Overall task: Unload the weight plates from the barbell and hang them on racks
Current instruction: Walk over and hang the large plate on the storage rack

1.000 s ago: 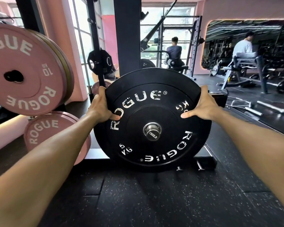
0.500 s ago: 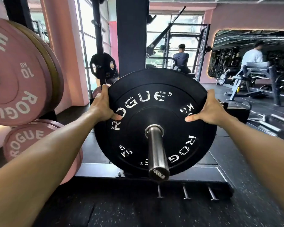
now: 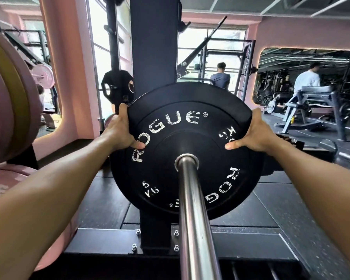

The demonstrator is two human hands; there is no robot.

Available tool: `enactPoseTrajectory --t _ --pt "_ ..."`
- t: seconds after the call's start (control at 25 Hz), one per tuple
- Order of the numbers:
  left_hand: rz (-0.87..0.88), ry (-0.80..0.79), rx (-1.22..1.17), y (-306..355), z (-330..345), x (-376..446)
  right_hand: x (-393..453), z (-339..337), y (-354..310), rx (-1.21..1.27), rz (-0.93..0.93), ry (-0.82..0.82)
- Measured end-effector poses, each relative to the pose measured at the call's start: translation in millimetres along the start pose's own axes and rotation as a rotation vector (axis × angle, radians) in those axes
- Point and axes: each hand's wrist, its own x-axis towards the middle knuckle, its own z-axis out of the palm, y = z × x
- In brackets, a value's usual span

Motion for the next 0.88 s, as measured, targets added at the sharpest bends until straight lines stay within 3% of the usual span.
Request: enactPoseTrajectory --t 0.68,0.88 --pt "-0.035 -0.007 0.107 -11.2 28.2 61.1 63.1 24.7 19.6 0.016 0.015 -0.01" --pt "-0.117 -0.028 0.205 -5.0 25.5 41.9 38.4 35.4 9.2 -0.201 0.1 0.073"
